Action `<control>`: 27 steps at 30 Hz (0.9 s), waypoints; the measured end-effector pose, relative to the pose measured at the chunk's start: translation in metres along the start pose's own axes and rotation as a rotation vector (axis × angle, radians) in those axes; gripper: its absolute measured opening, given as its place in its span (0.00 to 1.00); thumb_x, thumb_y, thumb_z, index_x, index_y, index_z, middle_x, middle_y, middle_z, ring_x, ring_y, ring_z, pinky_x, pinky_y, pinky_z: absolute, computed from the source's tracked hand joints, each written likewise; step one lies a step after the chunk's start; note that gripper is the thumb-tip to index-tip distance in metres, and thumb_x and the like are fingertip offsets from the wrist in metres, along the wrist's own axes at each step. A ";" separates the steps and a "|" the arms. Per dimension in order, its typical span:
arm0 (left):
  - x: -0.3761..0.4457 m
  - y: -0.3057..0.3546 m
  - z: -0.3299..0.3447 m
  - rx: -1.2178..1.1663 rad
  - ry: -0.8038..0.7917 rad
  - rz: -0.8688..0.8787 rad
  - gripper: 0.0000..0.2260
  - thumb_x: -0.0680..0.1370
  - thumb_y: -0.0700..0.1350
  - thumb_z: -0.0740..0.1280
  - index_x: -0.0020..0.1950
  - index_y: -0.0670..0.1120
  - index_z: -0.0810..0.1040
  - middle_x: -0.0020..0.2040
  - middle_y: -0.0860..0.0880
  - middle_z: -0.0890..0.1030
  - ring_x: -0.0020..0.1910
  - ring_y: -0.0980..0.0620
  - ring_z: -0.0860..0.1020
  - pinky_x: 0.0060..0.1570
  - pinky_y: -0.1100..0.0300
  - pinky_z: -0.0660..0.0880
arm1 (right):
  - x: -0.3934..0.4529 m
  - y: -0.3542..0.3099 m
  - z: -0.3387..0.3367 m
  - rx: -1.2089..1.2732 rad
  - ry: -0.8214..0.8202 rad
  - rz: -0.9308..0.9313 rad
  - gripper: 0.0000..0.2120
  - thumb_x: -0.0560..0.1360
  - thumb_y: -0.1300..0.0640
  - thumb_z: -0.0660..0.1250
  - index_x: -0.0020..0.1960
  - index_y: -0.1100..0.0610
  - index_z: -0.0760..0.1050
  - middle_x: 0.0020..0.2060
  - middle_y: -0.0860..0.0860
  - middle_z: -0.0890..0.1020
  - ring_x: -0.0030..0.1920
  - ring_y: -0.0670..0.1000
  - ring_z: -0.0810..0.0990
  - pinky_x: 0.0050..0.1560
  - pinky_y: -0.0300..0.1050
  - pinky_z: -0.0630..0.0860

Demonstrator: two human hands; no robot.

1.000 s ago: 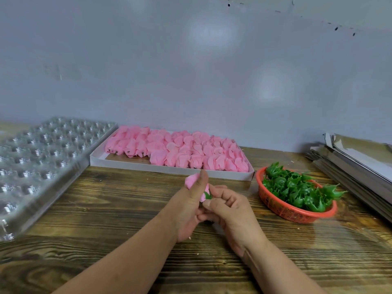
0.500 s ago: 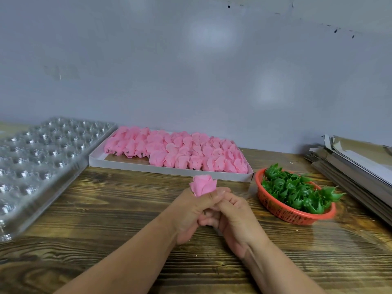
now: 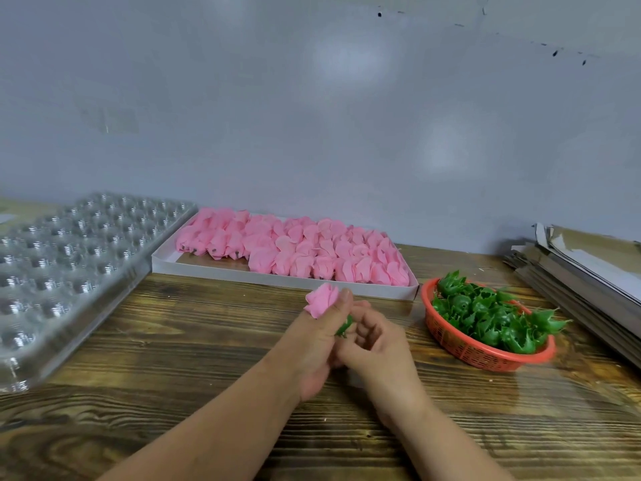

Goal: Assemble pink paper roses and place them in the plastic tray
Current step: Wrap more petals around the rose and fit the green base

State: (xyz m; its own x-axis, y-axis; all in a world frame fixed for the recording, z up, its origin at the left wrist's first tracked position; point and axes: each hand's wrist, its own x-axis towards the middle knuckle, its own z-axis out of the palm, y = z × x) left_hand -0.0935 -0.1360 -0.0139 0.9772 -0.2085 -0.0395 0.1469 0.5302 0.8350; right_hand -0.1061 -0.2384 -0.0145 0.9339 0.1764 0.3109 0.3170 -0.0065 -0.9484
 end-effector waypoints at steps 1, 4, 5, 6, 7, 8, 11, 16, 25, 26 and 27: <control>0.001 -0.002 0.000 -0.033 0.020 0.009 0.18 0.68 0.54 0.69 0.48 0.40 0.81 0.42 0.43 0.84 0.41 0.48 0.82 0.46 0.56 0.79 | 0.000 0.001 0.002 -0.137 0.055 -0.072 0.10 0.67 0.70 0.70 0.45 0.58 0.81 0.29 0.47 0.78 0.32 0.43 0.74 0.36 0.38 0.73; 0.001 -0.005 0.002 -0.085 0.034 0.010 0.19 0.68 0.52 0.70 0.49 0.39 0.81 0.42 0.43 0.84 0.42 0.49 0.83 0.43 0.59 0.80 | -0.002 0.002 0.003 -0.237 0.142 -0.142 0.06 0.66 0.64 0.71 0.42 0.58 0.80 0.28 0.50 0.73 0.31 0.44 0.69 0.34 0.41 0.69; 0.001 -0.005 0.003 -0.088 0.028 0.009 0.18 0.68 0.51 0.70 0.49 0.38 0.81 0.42 0.43 0.84 0.42 0.50 0.83 0.42 0.59 0.81 | -0.003 0.001 0.004 -0.229 0.148 -0.137 0.05 0.65 0.61 0.70 0.41 0.57 0.80 0.27 0.49 0.71 0.30 0.44 0.67 0.32 0.41 0.67; 0.001 -0.004 0.002 -0.077 0.014 0.011 0.18 0.67 0.51 0.70 0.49 0.39 0.82 0.43 0.43 0.84 0.42 0.50 0.83 0.44 0.59 0.81 | -0.003 0.001 0.003 -0.206 0.141 -0.121 0.05 0.64 0.61 0.68 0.39 0.57 0.80 0.26 0.48 0.69 0.30 0.46 0.66 0.32 0.42 0.66; 0.000 -0.003 0.002 -0.056 -0.010 0.013 0.16 0.67 0.50 0.70 0.48 0.40 0.82 0.44 0.43 0.83 0.43 0.50 0.82 0.47 0.57 0.80 | -0.002 0.002 0.003 -0.154 0.121 -0.097 0.04 0.64 0.62 0.68 0.38 0.58 0.80 0.26 0.50 0.69 0.31 0.48 0.66 0.32 0.43 0.65; -0.002 -0.002 0.001 -0.013 -0.041 0.014 0.13 0.67 0.50 0.71 0.46 0.43 0.84 0.46 0.43 0.83 0.45 0.50 0.81 0.49 0.55 0.78 | -0.001 0.002 0.002 -0.083 0.093 -0.067 0.02 0.66 0.66 0.68 0.38 0.62 0.79 0.27 0.53 0.69 0.32 0.51 0.66 0.33 0.45 0.65; -0.009 0.005 0.000 0.101 -0.140 0.008 0.05 0.69 0.52 0.74 0.39 0.51 0.85 0.53 0.43 0.79 0.45 0.50 0.76 0.43 0.55 0.69 | 0.000 0.005 -0.003 0.098 0.016 0.004 0.04 0.71 0.74 0.66 0.43 0.75 0.74 0.29 0.58 0.70 0.30 0.52 0.68 0.31 0.44 0.69; -0.011 0.008 -0.002 0.120 -0.230 0.023 0.04 0.70 0.51 0.71 0.39 0.54 0.84 0.57 0.42 0.76 0.41 0.53 0.73 0.28 0.63 0.63 | 0.000 0.001 -0.004 0.175 -0.025 0.041 0.03 0.72 0.72 0.66 0.42 0.70 0.79 0.27 0.58 0.74 0.27 0.50 0.71 0.28 0.39 0.72; -0.007 0.011 -0.015 0.128 -0.499 -0.001 0.27 0.57 0.58 0.82 0.50 0.45 0.84 0.50 0.37 0.75 0.27 0.55 0.75 0.25 0.62 0.72 | 0.002 -0.002 -0.008 0.411 -0.218 0.225 0.15 0.57 0.57 0.72 0.39 0.65 0.75 0.22 0.53 0.67 0.23 0.49 0.64 0.22 0.39 0.65; -0.007 0.012 -0.015 0.148 -0.516 0.001 0.24 0.58 0.58 0.81 0.48 0.47 0.85 0.53 0.35 0.71 0.27 0.55 0.75 0.25 0.62 0.73 | 0.002 -0.001 -0.009 0.434 -0.230 0.241 0.16 0.58 0.57 0.72 0.39 0.65 0.73 0.21 0.54 0.67 0.23 0.49 0.64 0.22 0.39 0.65; -0.007 0.013 -0.014 0.167 -0.512 0.004 0.22 0.59 0.57 0.81 0.47 0.48 0.85 0.54 0.34 0.70 0.26 0.55 0.75 0.25 0.61 0.73 | 0.002 0.000 -0.010 0.450 -0.246 0.252 0.15 0.58 0.57 0.72 0.38 0.65 0.72 0.21 0.54 0.68 0.23 0.49 0.65 0.23 0.40 0.65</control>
State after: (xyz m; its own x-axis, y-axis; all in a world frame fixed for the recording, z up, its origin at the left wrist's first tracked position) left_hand -0.0968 -0.1164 -0.0107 0.7720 -0.6028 0.2017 0.0763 0.4029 0.9121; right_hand -0.1024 -0.2479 -0.0129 0.8887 0.4477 0.0991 -0.0627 0.3327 -0.9409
